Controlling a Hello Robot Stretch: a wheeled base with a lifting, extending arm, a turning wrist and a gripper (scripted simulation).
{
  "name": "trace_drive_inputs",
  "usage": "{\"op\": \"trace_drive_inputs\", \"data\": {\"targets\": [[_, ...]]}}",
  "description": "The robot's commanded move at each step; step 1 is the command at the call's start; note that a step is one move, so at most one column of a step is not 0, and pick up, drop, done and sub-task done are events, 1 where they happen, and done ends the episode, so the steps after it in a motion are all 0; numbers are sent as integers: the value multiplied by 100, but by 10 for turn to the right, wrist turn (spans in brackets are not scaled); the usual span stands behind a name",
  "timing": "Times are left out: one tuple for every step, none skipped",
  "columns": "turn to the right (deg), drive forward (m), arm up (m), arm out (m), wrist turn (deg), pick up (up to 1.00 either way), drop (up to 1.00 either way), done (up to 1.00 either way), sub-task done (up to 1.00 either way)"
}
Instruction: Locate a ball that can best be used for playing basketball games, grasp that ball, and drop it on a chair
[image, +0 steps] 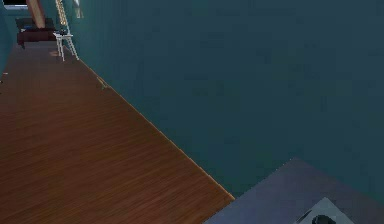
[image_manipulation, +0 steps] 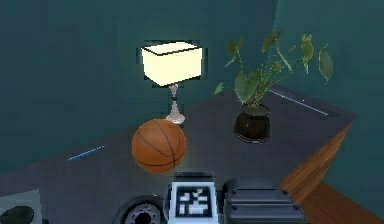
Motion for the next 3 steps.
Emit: {"op": "trace_drive_inputs", "data": {"targets": [[0, 0, 0, 30, 0, 0, 0, 0, 0], [0, 0, 0, 0, 450, 0, 0, 0, 0], [0, 0, 0, 0, 450, 0, 0, 0, 0]]}}
